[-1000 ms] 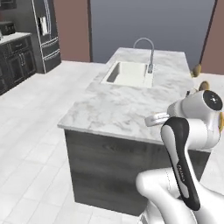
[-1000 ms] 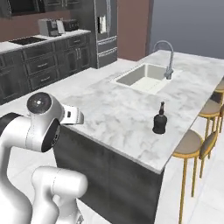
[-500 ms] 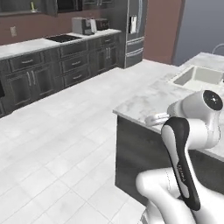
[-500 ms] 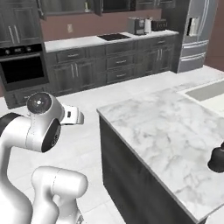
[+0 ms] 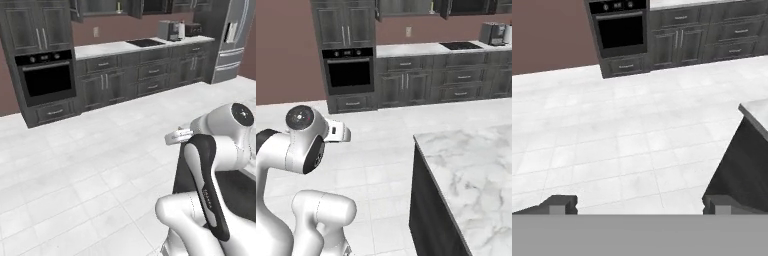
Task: Get the candle and the liquor from the cabinet and move them to the dining counter.
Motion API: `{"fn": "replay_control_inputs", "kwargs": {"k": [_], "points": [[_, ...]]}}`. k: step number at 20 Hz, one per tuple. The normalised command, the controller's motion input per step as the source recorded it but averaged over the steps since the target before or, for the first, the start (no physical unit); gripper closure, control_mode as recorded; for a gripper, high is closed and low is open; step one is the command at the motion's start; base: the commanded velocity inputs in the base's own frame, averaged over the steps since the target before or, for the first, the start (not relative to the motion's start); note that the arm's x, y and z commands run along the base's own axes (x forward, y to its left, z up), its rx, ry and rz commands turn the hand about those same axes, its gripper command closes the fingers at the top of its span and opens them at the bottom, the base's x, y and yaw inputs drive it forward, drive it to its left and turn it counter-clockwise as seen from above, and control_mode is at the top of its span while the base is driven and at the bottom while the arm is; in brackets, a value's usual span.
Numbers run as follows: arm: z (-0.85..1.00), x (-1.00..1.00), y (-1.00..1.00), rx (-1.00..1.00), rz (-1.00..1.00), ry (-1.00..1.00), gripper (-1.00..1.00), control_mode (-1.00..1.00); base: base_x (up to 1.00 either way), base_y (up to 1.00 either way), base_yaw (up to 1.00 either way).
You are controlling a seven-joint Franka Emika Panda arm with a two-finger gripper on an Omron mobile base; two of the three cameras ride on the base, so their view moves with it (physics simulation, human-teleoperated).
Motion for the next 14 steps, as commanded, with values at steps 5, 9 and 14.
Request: {"fn": "replay_control_inputs", "kwargs": {"k": [5,9,14], "points": [[0.00,0.00,0.00,0.00,0.00,0.00,-1.00,1.00,0.65,0.09,0.29],[0.00,0.00,0.00,0.00,0.00,0.00,-1.00,1.00,0.79,0.07,0.12],[0.00,0.00,0.00,0.00,0.00,0.00,-1.00,1.00,0.86,0.06,0.10]]}}
